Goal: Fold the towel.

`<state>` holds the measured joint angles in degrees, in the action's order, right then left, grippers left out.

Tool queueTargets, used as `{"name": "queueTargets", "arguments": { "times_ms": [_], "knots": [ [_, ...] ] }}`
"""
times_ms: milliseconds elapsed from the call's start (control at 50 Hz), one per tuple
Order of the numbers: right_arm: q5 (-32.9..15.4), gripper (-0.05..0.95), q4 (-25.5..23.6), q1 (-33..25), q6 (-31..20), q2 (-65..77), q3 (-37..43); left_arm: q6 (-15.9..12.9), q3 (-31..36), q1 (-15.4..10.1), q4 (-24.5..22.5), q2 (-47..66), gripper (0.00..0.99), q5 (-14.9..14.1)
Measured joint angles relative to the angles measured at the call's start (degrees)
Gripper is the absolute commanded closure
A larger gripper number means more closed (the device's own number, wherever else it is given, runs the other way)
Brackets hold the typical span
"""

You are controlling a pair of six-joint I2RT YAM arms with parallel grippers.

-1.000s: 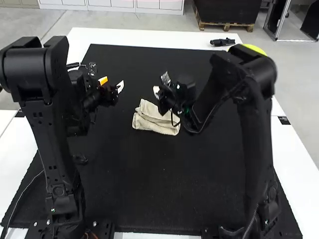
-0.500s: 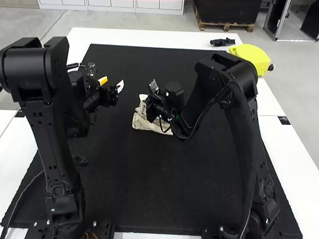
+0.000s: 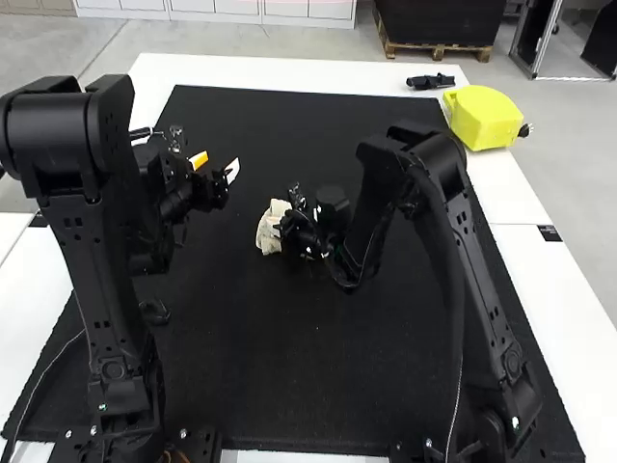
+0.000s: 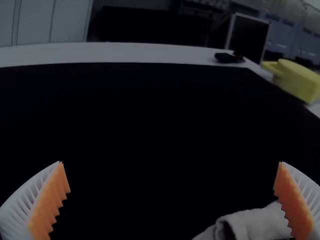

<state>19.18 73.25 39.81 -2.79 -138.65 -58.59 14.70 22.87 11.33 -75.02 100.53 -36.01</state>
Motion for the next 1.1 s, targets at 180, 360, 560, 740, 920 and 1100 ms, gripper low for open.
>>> {"name": "queueTargets", "arguments": {
  "times_ms": [180,360,560,740,920,1100],
  "knots": [
    [1.2,0.92,-3.3,-0.7,4.6,-0.3,-1.7,0.4,0.0,0.0,-0.1,0.0,0.038,0.0],
    [2.5,0.92,-5.5,-1.0,7.7,-0.3,-2.8,0.4,0.0,0.0,-0.1,0.0,0.038,0.0],
    [3.7,0.92,-9.0,-1.3,10.4,0.1,-3.8,0.8,0.0,0.0,-0.1,0.0,0.038,0.0],
    [6.0,0.92,-10.8,-1.8,14.0,0.3,-4.3,0.8,0.0,0.0,0.0,0.0,0.038,0.0],
    [7.1,0.92,-10.5,-2.1,16.1,0.4,-4.4,0.9,0.0,0.0,0.2,0.0,0.038,0.0],
    [7.2,0.92,-7.2,-2.1,15.6,1.3,-1.6,1.1,0.0,0.0,0.6,0.0,0.036,0.0]
  ]
}}
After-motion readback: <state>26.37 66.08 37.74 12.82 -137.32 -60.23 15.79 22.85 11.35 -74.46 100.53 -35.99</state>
